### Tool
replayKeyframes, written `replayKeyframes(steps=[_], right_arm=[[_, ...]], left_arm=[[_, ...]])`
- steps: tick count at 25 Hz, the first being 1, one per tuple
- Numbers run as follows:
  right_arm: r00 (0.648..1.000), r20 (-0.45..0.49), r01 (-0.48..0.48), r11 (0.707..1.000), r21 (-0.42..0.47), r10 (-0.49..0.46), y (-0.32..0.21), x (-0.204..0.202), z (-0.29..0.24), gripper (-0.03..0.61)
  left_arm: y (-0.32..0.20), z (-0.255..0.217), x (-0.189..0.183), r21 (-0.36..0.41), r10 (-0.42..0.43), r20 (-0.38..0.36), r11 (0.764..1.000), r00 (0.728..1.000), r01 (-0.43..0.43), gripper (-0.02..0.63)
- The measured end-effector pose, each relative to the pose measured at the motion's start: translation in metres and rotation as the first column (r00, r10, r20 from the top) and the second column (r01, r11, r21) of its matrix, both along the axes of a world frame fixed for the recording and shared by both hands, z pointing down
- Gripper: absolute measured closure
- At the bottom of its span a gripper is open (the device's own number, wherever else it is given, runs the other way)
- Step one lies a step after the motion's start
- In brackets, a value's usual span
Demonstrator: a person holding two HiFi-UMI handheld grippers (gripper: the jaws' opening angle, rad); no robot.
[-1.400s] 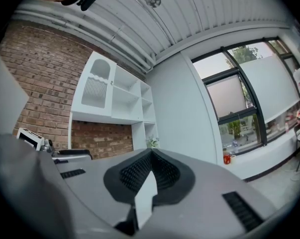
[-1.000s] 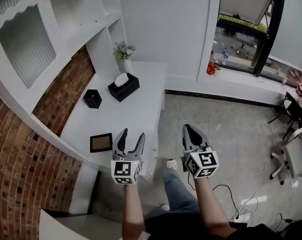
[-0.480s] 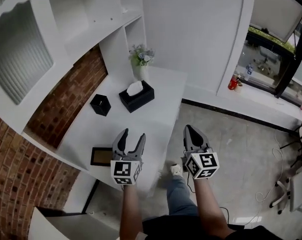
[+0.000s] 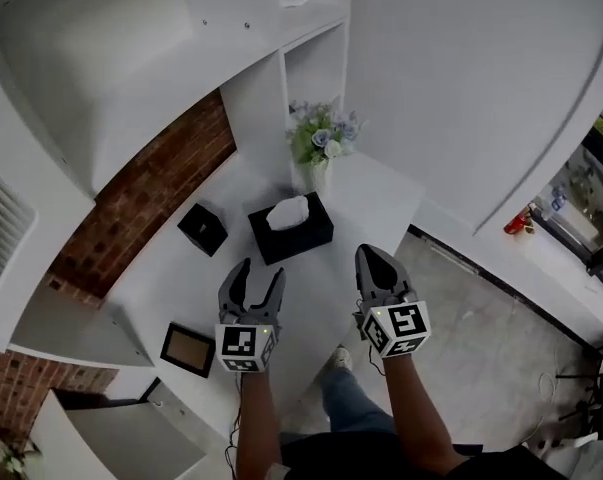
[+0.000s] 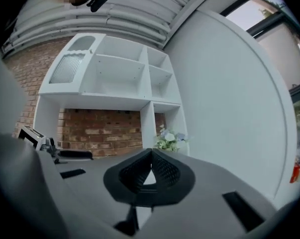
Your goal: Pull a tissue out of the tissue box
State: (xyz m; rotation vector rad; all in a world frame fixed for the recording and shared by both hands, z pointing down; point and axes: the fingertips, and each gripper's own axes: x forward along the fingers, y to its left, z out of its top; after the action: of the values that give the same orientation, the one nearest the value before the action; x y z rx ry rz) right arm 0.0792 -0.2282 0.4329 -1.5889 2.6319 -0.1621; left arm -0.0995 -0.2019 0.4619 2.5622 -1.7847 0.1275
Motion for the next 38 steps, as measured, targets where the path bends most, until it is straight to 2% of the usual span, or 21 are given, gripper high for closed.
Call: replayKeyframes(steps=[5,9,15,21,27,31,34,38], right_arm=[[0.992,-0.029,0.119,0.992,-0.033,-0.120,-0.073,-0.014,0.013,0.580],[0.980,-0.027,0.196,0.979,-0.062,-0.198,-0.108,-0.020,0.028,0.580],[0.964,-0.007,0.262,0.959,-0.105,-0.265,-0.129,-0.030,0.044,0.580],[0.949,-0.029,0.310,0.945,-0.107,-0.314,-0.136,-0.043,0.043,0.580],[0.943,-0.043,0.324,0.940,-0.110,-0.330,-0.141,-0.049,0.042,0.580],[0.940,-0.042,0.331,0.936,-0.124,-0.338,-0.144,-0.051,0.045,0.580],[0.941,-0.041,0.329,0.935,-0.134,-0.337,-0.145,-0.053,0.050,0.580],[0.939,-0.048,0.332,0.932,-0.146,-0.341,-0.146,-0.056,0.057,0.580]], left_arm=[[-0.058,0.014,-0.012,-0.034,-0.111,-0.001,0.993,0.994,0.111,0.373],[-0.085,0.027,-0.017,-0.060,-0.179,0.016,0.982,0.984,0.180,0.371],[-0.103,0.037,-0.010,-0.101,-0.191,0.048,0.976,0.980,0.195,0.373],[-0.117,0.040,-0.008,-0.109,-0.183,0.068,0.976,0.981,0.190,0.371],[-0.128,0.038,-0.003,-0.124,-0.143,0.091,0.980,0.986,0.154,0.371],[-0.138,0.041,-0.006,-0.175,-0.090,0.163,0.977,0.982,0.119,0.371],[-0.148,0.042,-0.010,-0.224,-0.027,0.221,0.972,0.975,0.078,0.373],[-0.162,0.043,-0.010,-0.297,0.097,0.295,0.955,0.950,-0.006,0.373]])
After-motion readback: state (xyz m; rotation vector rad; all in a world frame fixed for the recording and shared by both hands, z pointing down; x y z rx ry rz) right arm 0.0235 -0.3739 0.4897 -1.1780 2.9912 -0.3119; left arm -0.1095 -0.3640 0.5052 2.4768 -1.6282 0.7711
